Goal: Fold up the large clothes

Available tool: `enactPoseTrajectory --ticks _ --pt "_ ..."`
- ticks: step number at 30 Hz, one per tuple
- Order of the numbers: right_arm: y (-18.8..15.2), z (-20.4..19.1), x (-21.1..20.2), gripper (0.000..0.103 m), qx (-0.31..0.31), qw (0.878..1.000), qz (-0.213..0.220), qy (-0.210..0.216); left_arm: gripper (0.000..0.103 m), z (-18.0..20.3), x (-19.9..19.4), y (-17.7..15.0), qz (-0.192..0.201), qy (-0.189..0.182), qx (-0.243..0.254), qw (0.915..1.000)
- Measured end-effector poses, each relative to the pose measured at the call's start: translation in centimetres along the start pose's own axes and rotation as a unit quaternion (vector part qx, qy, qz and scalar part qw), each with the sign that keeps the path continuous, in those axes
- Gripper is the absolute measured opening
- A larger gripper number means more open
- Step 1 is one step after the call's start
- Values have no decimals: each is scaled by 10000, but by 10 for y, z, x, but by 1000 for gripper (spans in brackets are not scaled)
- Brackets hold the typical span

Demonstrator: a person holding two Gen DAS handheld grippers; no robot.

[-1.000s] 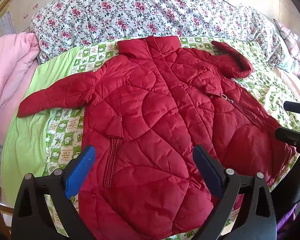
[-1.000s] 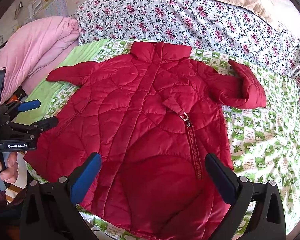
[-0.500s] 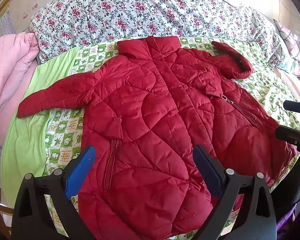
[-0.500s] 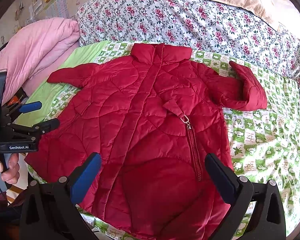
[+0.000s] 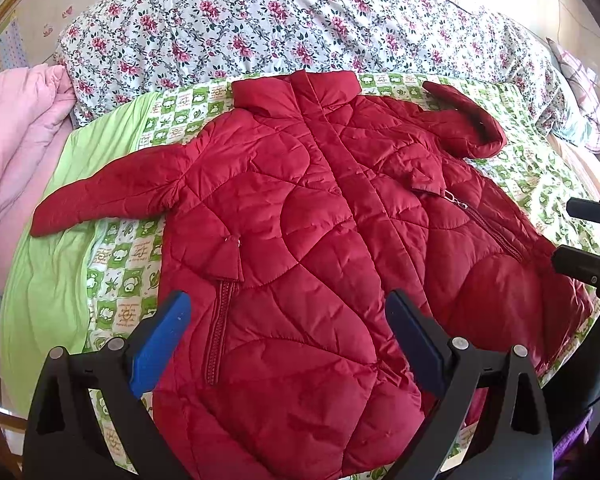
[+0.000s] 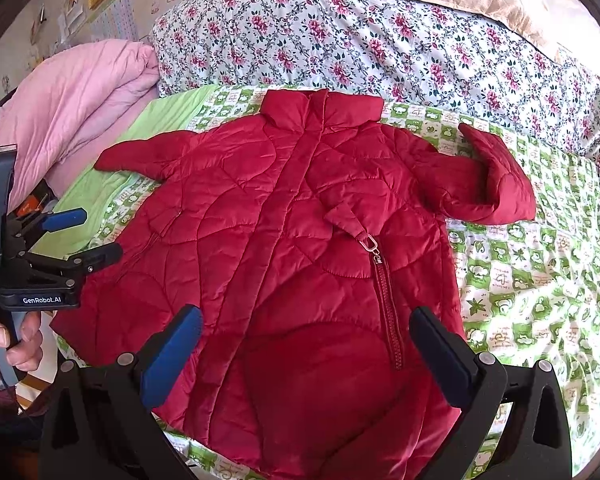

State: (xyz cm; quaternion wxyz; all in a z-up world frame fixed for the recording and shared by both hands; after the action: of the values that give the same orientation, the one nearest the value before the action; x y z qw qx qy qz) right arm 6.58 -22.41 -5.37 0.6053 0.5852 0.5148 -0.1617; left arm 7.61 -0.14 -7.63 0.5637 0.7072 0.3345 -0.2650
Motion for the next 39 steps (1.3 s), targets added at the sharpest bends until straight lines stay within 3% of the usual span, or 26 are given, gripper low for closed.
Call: enactPoseTrajectory --ticks 5,21,33,39 --pt "2 3 2 103 19 10000 -20 16 98 2 6 -3 -208 -25 46 9998" --pt "12 26 17 103 319 9993 -12 190 98 5 30 8 -255 -158 -90 9995" --pt "49 105 28 99 909 9952 354 29 98 -1 67 26 -392 -109 -205 9990" --pt "74 162 39 85 1091 9919 551 -355 98 1 84 40 -489 -302 -374 9976"
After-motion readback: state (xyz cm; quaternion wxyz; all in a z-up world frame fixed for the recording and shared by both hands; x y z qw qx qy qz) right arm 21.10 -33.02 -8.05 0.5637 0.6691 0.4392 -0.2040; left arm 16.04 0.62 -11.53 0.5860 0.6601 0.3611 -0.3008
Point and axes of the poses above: each gripper's, at about its wrist camera, not at the fingertips, and x roughly the way its jaws point, z to its right, y to its top, the point moved 10 cm from there along x, roughly the way its jaws point, and after that the axes turned 10 degrees about y, right-handed, at the moved point
